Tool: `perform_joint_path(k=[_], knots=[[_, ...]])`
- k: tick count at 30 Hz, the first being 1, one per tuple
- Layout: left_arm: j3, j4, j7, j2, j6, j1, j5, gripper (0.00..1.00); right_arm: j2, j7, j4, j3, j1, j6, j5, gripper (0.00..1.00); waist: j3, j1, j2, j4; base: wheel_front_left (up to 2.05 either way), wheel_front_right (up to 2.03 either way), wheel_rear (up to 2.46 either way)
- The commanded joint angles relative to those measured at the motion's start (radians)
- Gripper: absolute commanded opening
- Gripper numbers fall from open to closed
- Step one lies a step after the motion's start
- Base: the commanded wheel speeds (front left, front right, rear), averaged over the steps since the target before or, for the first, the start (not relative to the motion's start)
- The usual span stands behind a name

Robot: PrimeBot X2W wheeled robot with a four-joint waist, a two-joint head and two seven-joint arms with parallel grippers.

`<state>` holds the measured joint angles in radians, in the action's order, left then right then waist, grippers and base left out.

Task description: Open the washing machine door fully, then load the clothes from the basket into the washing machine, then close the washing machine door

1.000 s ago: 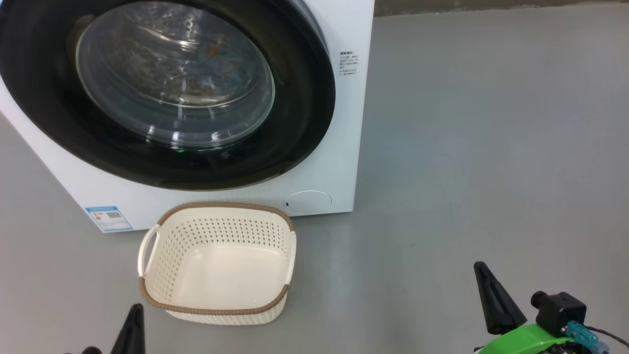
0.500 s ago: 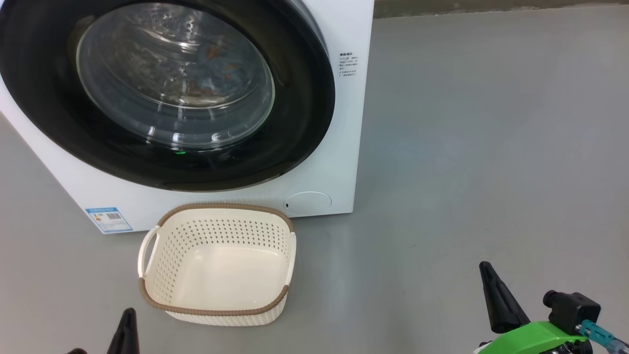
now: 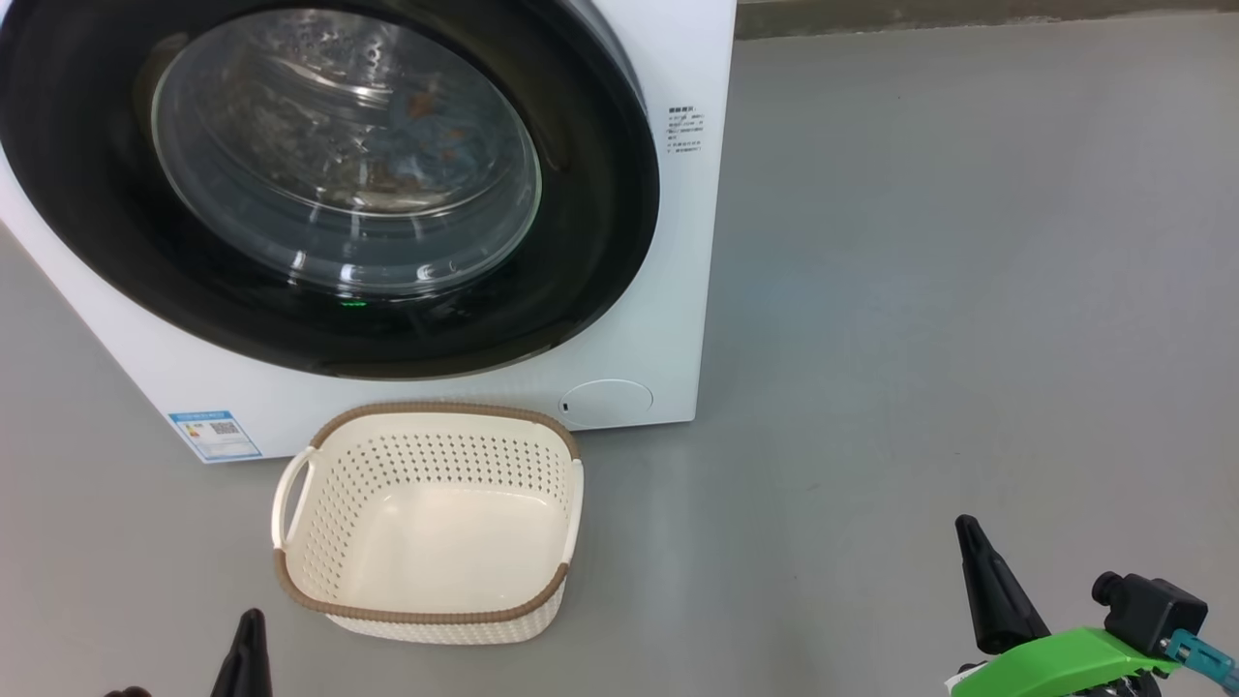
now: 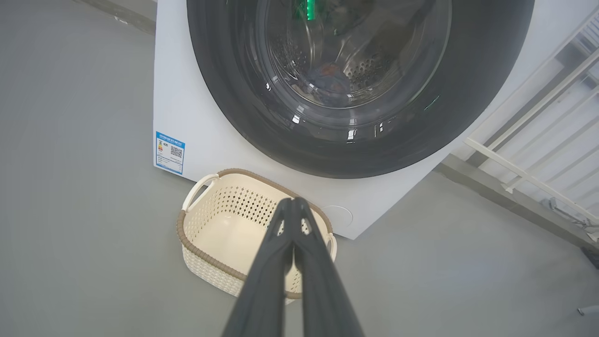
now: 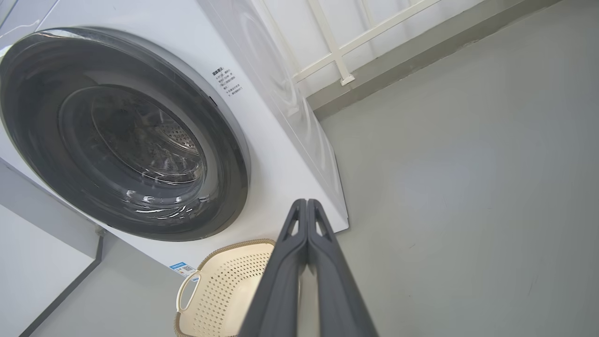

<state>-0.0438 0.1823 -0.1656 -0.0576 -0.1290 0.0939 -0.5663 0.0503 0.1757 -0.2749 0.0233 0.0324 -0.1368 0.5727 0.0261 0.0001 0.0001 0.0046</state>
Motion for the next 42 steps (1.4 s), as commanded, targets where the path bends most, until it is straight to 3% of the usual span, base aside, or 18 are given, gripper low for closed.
perform_joint_path(k=[1, 42], knots=[[-0.017, -0.016, 0.008, -0.011, 0.0, -0.045, -0.031, 0.0, 0.01, -0.006, 0.026, 0.001, 0.032, 0.002, 0.036, 0.0, 0.0, -0.0001, -0.0001, 0.0, 0.0, 0.0, 0.0], [-0.04, 0.02, 0.131, -0.004, -0.001, -0.117, -0.496, 0.0, 0.015, -0.125, 0.028, 0.029, 0.051, 0.004, 0.506, 0.0, -0.011, -0.0001, -0.0001, -0.002, 0.0, 0.0, 0.0]])
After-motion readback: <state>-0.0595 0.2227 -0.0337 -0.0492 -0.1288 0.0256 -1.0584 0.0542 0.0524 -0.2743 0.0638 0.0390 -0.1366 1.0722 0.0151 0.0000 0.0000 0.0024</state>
